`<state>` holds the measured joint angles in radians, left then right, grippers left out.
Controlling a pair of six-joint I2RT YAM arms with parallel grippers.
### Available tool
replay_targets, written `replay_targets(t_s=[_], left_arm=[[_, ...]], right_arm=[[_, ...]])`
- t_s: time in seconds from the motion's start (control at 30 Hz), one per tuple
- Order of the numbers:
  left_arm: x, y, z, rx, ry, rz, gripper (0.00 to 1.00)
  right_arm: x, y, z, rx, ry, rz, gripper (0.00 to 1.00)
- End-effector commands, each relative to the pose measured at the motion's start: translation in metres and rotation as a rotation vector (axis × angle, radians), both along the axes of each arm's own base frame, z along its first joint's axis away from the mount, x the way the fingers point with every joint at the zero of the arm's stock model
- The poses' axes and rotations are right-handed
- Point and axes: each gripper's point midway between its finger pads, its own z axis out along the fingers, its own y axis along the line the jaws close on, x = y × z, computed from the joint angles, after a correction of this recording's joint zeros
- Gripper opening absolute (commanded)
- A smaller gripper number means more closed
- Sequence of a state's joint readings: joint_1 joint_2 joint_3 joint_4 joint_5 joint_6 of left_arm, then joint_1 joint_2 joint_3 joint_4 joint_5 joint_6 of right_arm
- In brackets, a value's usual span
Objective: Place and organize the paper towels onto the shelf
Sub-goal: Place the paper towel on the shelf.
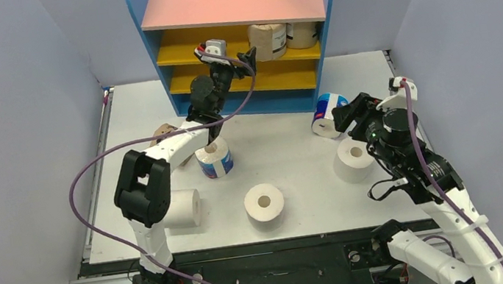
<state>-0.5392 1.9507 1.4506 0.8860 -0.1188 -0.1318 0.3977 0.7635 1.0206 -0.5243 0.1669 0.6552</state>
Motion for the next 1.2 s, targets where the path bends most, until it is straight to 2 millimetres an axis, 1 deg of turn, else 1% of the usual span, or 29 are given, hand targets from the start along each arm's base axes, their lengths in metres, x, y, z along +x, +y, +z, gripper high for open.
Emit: replay_targets(t_s=[0.0,0.03,0.07,0.1,0.13,0.17,0.2,0.23,0.27,0.3,0.33,0.37,0.4,0.43,0.47,0.5,0.53,0.57,0.67,0.73,0.77,0.8,0.83,0.87,0.9,0.93,0.97,1.0,1.17], left_arm=[[-0.042,-0.003,0.05,-0.028,-0.039,-0.16,0.96],[-0.05,-0.012,0.049,-0.019,-0.027,-0.232,0.97],[-0.055,-0.015,0.048,-0.009,-0.005,-0.264,0.97],[-0.065,-0.022,0.05,-0.002,-0.005,-0.326,0.98],[-0.071,-0.027,0.046,0.011,0.003,-0.369,0.99],[-0.076,-0.028,0.048,-0.002,0.005,-0.389,0.99],[-0.08,-0.029,0.046,-0.007,0.0,-0.409,0.97],[-0.081,-0.03,0.045,-0.025,0.006,-0.422,0.93],[-0.083,-0.032,0.046,-0.041,0.005,-0.437,0.84],[-0.08,-0.035,0.041,-0.044,0.017,-0.443,0.8],[-0.079,-0.038,0.044,-0.053,0.026,-0.46,0.71],[-0.075,-0.042,0.037,-0.056,0.044,-0.47,0.67],[-0.075,-0.045,0.041,-0.072,0.047,-0.491,0.59],[-0.071,-0.049,0.034,-0.076,0.062,-0.502,0.56],[-0.073,-0.052,0.039,-0.097,0.049,-0.524,0.51],[-0.07,-0.055,0.035,-0.107,0.043,-0.531,0.48],[-0.069,-0.056,0.037,-0.128,0.043,-0.541,0.46],[-0.065,-0.059,0.032,-0.137,0.045,-0.543,0.45],[-0.058,-0.063,0.031,-0.174,0.051,-0.552,0.4],[-0.052,-0.067,0.023,-0.196,0.063,-0.561,0.38],[-0.051,-0.068,0.028,-0.208,0.049,-0.566,0.37],[-0.048,-0.07,0.022,-0.217,0.063,-0.571,0.37],[-0.047,-0.071,0.026,-0.226,0.054,-0.575,0.36],[-0.045,-0.073,0.021,-0.234,0.066,-0.581,0.36],[-0.045,-0.074,0.024,-0.241,0.058,-0.585,0.36],[-0.043,-0.076,0.019,-0.249,0.067,-0.588,0.36],[-0.042,-0.076,0.023,-0.259,0.059,-0.592,0.36],[-0.041,-0.077,0.02,-0.261,0.061,-0.592,0.36],[-0.035,-0.078,0.023,-0.281,0.045,-0.588,0.36]], right_arm=[[-0.006,-0.014,0.007,-0.042,-0.071,-0.027,0.62],[-0.008,-0.016,-0.002,-0.052,-0.056,-0.036,0.62],[-0.011,-0.019,-0.002,-0.051,-0.065,-0.045,0.62],[-0.012,-0.02,-0.011,-0.056,-0.052,-0.049,0.62],[-0.015,-0.022,-0.01,-0.051,-0.061,-0.055,0.62],[-0.015,-0.023,-0.019,-0.056,-0.049,-0.056,0.62],[-0.017,-0.024,-0.024,-0.057,-0.044,-0.057,0.62],[-0.018,-0.024,-0.027,-0.058,-0.042,-0.058,0.62],[-0.02,-0.025,-0.032,-0.06,-0.036,-0.06,0.62],[-0.02,-0.025,-0.034,-0.061,-0.035,-0.06,0.61],[-0.021,-0.026,-0.038,-0.062,-0.03,-0.06,0.61],[-0.022,-0.026,-0.04,-0.063,-0.028,-0.06,0.61],[-0.022,-0.026,-0.044,-0.065,-0.021,-0.058,0.61],[-0.023,-0.026,-0.045,-0.065,-0.021,-0.057,0.61],[-0.023,-0.026,-0.047,-0.066,-0.017,-0.056,0.61],[-0.023,-0.026,-0.049,-0.067,-0.016,-0.055,0.61],[-0.023,-0.026,-0.051,-0.07,-0.012,-0.057,0.61],[-0.024,-0.027,-0.051,-0.075,-0.014,-0.056,0.61],[-0.024,-0.028,-0.055,-0.086,-0.011,-0.059,0.61],[-0.024,-0.029,-0.058,-0.09,-0.006,-0.062,0.61],[-0.024,-0.028,-0.06,-0.089,-0.002,-0.06,0.61],[-0.024,-0.028,-0.061,-0.087,-0.001,-0.061,0.61],[-0.024,-0.028,-0.064,-0.086,0.002,-0.06,0.61],[-0.024,-0.027,-0.064,-0.084,0.003,-0.06,0.61],[-0.023,-0.027,-0.067,-0.084,0.009,-0.06,0.61],[-0.023,-0.027,-0.067,-0.084,0.008,-0.06,0.61],[-0.023,-0.028,-0.07,-0.087,0.012,-0.064,0.6],[-0.023,-0.028,-0.07,-0.087,0.01,-0.064,0.6],[-0.021,-0.031,-0.072,-0.098,0.009,-0.081,0.6]])
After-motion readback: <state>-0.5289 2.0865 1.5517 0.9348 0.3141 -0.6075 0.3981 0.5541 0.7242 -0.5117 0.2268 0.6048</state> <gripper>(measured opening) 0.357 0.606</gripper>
